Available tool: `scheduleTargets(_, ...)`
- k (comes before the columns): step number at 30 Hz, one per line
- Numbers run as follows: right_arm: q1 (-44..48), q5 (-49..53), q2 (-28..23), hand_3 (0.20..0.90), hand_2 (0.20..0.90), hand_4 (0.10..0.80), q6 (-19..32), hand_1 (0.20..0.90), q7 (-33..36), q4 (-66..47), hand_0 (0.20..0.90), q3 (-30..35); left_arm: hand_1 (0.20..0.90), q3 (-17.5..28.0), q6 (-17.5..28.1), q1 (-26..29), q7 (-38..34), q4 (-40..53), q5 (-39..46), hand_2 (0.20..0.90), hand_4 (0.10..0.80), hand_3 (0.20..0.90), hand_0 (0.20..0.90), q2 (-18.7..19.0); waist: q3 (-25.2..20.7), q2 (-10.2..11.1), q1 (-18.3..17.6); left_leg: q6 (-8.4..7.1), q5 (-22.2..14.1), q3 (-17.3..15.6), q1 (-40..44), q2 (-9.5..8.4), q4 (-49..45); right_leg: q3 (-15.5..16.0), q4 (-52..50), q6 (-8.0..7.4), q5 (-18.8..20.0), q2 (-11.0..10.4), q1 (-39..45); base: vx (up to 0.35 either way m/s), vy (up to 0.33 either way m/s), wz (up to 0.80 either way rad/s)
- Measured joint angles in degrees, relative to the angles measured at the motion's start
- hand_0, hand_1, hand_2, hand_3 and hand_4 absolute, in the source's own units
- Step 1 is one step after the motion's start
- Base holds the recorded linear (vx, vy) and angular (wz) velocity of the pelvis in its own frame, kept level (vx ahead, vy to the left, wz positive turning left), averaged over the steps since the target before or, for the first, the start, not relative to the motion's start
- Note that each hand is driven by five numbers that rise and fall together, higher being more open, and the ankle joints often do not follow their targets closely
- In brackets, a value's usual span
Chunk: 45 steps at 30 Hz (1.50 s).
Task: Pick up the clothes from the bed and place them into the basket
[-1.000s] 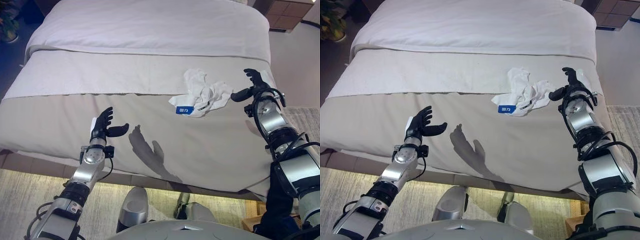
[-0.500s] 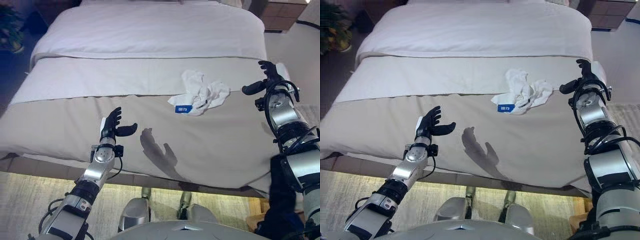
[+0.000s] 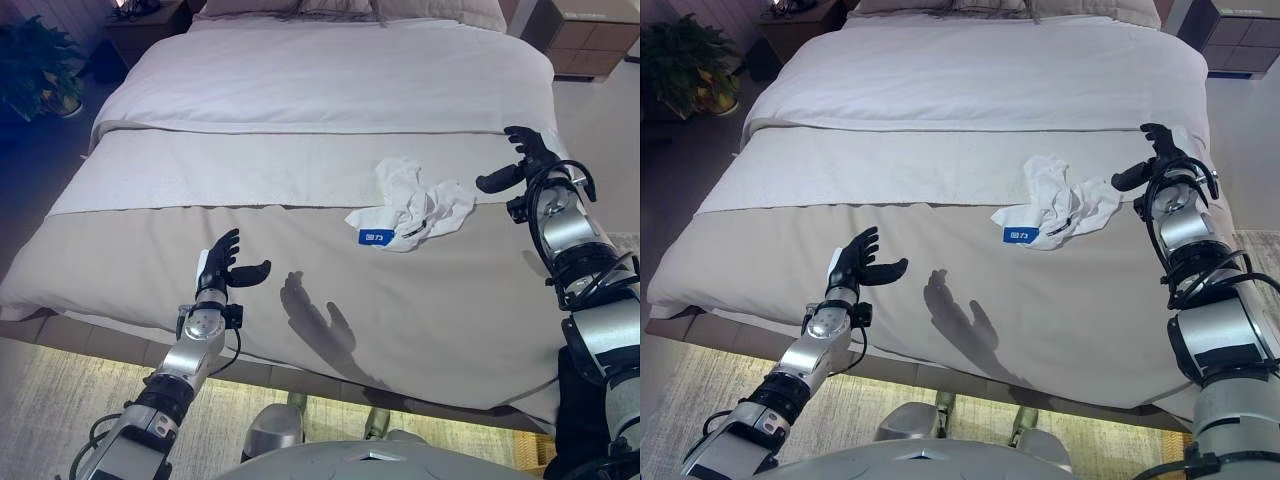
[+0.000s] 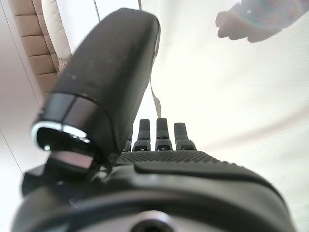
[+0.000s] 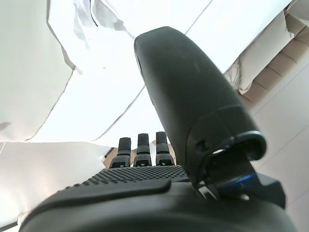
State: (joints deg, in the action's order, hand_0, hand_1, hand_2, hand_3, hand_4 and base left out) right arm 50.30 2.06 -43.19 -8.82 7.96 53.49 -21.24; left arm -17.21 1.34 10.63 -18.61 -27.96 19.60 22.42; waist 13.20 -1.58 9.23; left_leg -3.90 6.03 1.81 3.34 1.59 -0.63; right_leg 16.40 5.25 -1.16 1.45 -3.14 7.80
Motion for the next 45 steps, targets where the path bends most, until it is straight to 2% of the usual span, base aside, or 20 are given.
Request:
scheduleTargets(4,-0.02,-0.45,1.82,0.9,0.9,0.8,0.01,0.9,0.12,0.02,0.9,-0.01,0.9,0.12,0.17,-0.28,0.3,-0.01,-0.04,0.9,0.8,0.9,0.9,0.13,0.6,2.55,0.6,-1.23,0.73,1.77,-3.46,-1.12,-7.73,-0.7,0.0,0.27,-0.18,-0.69,0.56,0.045,0.046,-0.07)
scheduleTargets(6,-0.04,-0.48,2.68,0.9,0.9,0.8,-0.01,0.9,0.43,-0.38,0.9,-0.3,0.9,0.1,0.43,-0.5,0.52,0.03,-0.22,0.9,0.8,0.9,0.9,0.27,0.89,3.4,0.7,-1.64,-0.42,1.67,-3.85,-1.19,-6.17,-1.2,0.01,1.92,-1.24,-1.19,0.58,0.071,0.13,-0.06)
scheduleTargets(9,-0.63,-0.47,2.95,0.9,0.9,0.8,-0.8,0.9,0.53,-1.34,0.9,-0.27,0.9,-0.02,0.46,-0.7,0.56,0.2,-1.3,0.9,0.8,0.9,0.9,0.42,0.89,2.8,0.04,-0.37,1.04,1.55,-3.91,-1.24,-2.69,-1.37,-0.01,2.12,-0.83,0.4,-0.16,0.081,0.129,-0.06)
scheduleTargets(11,-1.35,-0.45,2.95,0.9,0.9,0.8,-1.43,0.9,0.54,-1.86,0.9,-0.25,0.9,0.01,0.46,-0.68,0.52,0.27,-1.73,0.9,0.8,0.9,0.9,0.82,0.84,2.69,-0.83,-0.18,0.71,1.14,-2.66,-0.7,0.56,-1.19,-0.16,2.08,-0.84,1.09,-0.68,0.132,0.128,0.03)
scheduleTargets(14,-1.35,-0.33,2.92,0.9,0.9,0.8,-1.77,0.9,0.32,-1.8,0.9,-0.23,0.9,0.08,0.04,-0.66,1.08,0.37,-1.74,0.9,0.8,0.9,0.9,1.12,0.85,2.6,-1.35,-0.09,0.68,0.99,-1.84,-1.02,3.51,-1.31,-0.16,1.49,-0.43,0.5,-1.5,0.144,0.134,-0.01)
scheduleTargets(16,-1.37,-0.26,3.12,0.9,0.9,0.8,-1.94,0.9,0.3,-1.89,0.9,-0.23,0.9,0.13,-0.05,-0.9,1.81,0.5,-1.74,0.9,0.8,0.9,0.9,1.57,0.91,2.45,-1.13,1.06,0.24,0.55,-0.99,-1.81,4.06,-1.45,-0.67,1.34,-0.43,-0.13,-1.35,0.113,0.109,-0.04)
scheduleTargets(17,-1.38,-0.22,3.19,0.9,0.9,0.8,-1.92,0.9,0.31,-2.22,0.9,-0.23,0.9,0.15,-0.07,-1.03,2.18,0.92,-1.74,0.9,0.8,0.9,0.9,2.15,1.11,2.09,-0.97,1.89,-0.16,0.1,-0.63,-1.86,4.1,-1.56,-2.56,0.88,-0.73,-0.32,-1.9,0.115,0.038,-0.05)
scheduleTargets(18,-1.65,-0.08,3.32,0.9,0.9,0.8,-1.92,0.9,0.33,-2.73,0.9,-0.22,0.9,0.15,-0.11,-1.33,2.47,1.94,-1.75,0.9,0.8,0.9,0.9,3.2,1.21,1.8,-0.9,2.7,-0.53,-0.01,-0.44,-2.01,4.08,-1.63,-6.08,-0.65,-1.8,-0.93,-3.36,0.125,-0.033,-0.02)
scheduleTargets(19,-2.3,0.12,3.32,0.9,0.9,0.8,-1.87,0.9,0.44,-3.59,0.9,0.24,0.9,0.17,-0.11,-1.4,2.69,2.68,-1.77,0.9,0.8,0.9,0.9,3.88,1.5,1.25,-0.8,2.94,-0.67,0.34,0.0,-1.75,4.14,-1.82,-10.11,-1.98,-2.9,-1.52,-4.99,0.111,-0.084,0.08)
scheduleTargets(21,-3.02,0.13,3.96,0.9,0.9,0.8,-1.92,0.9,0.54,-4.28,0.9,0.13,0.9,0.19,-0.09,-1.48,2.91,2.86,-1.75,0.9,0.8,0.9,0.9,5.34,1.87,0.59,-1.35,3.33,-1.01,1.04,0.81,-1.92,4.21,-3.69,-14.34,-3.71,-4.46,-2.74,-6.52,0.041,-0.132,0.13)
scheduleTargets(23,-2.21,0.0,4.34,0.9,0.9,0.8,-1.87,0.9,1.29,-4.39,0.9,-0.2,0.9,0.79,-0.13,-0.74,2.86,2.85,-1.73,0.9,0.8,0.9,0.9,5.8,2.37,-0.13,-1.62,4.2,-1.41,2.51,0.42,-2.31,4.4,-6.98,-13.31,-3.89,-5.33,-2.65,-7.07,-0.015,-0.154,0.19)
scheduleTargets(24,-2.21,-0.01,4.34,0.9,0.9,0.8,-2.08,0.9,1.74,-4.31,0.9,-0.18,0.9,0.83,-0.17,0.06,2.88,2.86,-1.74,0.9,0.8,0.9,0.9,5.77,2.47,0.14,-1.56,4.1,-1.02,2.81,-0.24,-3.09,4.21,-8.36,-10.72,-3.88,-4.88,-2.91,-7.03,-0.04,-0.162,0.34)
scheduleTargets(25,-2.23,-0.19,4.63,0.9,0.9,0.8,-2.38,0.9,1.85,-4.17,0.9,-0.25,0.9,0.88,-0.19,0.31,2.7,2.76,-1.74,0.9,0.8,0.9,0.9,5.32,2.61,0.27,-1.49,3.86,-0.7,2.9,-0.36,-3.53,4.14,-8.23,-9.04,-2.93,-4.1,-3.28,-6.24,-0.018,-0.147,0.28)
scheduleTargets(30,-2.13,-0.37,5.48,0.9,0.9,0.8,-3.2,0.9,1.53,-3.46,0.9,-2.91,0.9,0.8,-0.5,-0.18,2.89,2.93,-1.76,0.9,0.8,0.9,0.9,4.01,2.54,0.08,-0.03,2.77,0.04,4.71,-1.01,-2.35,4.54,-6.13,0.05,-2.13,0.2,-1.1,-1.5,0.072,-0.068,0.16)
scheduleTargets(36,1.33,-0.5,5.32,0.9,0.9,0.8,-4.54,0.9,1.56,-0.71,0.9,-4.35,0.9,0.74,-0.09,-1.38,3.77,3.03,-1.74,0.9,0.8,0.9,0.9,3.41,2.56,-0.02,1.45,1.9,0.62,6.3,-3.47,-1.76,4.16,-3.95,0.04,-2.12,0.18,-0.32,-3.09,-0.056,0.027,0.16)
scheduleTargets(38,3.72,-1.15,5.29,0.9,0.9,0.8,-5.18,0.9,1.71,1.48,0.9,-4.4,0.9,0.66,0.72,-1.28,4.54,3.03,-1.73,0.9,0.8,0.9,0.9,3.41,2.73,-0.33,1.73,1.07,1.18,7.06,-5.52,-1.77,3.78,-2.87,0.03,-2.12,0.19,-0.45,-4.58,-0.174,0.042,0.22)
scheduleTargets(41,7.61,-1.62,4.74,0.9,0.9,0.8,-5.74,0.9,2.83,4.13,0.9,-4.71,0.9,-0.31,3.19,-0.99,4.72,3.03,-1.65,0.9,0.8,0.9,0.9,3.4,4.11,-2.09,2.61,0.51,1.56,7.93,-9.08,-1.92,2.41,-1.65,-1.31,-2.12,0.17,-0.76,-7.62,-0.129,0.04,0.19)
scheduleTargets(44,12.86,-1.58,2.84,0.9,0.9,0.8,-6.35,0.9,4.37,6.13,0.9,-6.15,0.9,-1.24,5.59,-0.47,5.35,4.68,-1.66,0.9,0.8,0.9,0.9,3.25,9.08,-5.59,4.11,0.41,1.62,8.26,-12.32,-2.67,-0.52,-1.4,-6.17,-1.72,-1.15,-1.35,-11.64,-0.092,0.028,0.09)
scheduleTargets(45,13.79,-1.55,2.47,0.9,0.9,0.8,-6.38,0.9,5.07,6.52,0.9,-6.22,0.9,-1.47,6.35,-0.2,5.38,5.23,-1.66,0.9,0.8,0.9,0.9,3.26,10.35,-6.48,4.47,0.41,1.62,8.58,-14.0,-2.83,-1.77,-1.21,-9.26,-1.4,-2.24,-2.21,-13.92,-0.036,0.026,0.12)
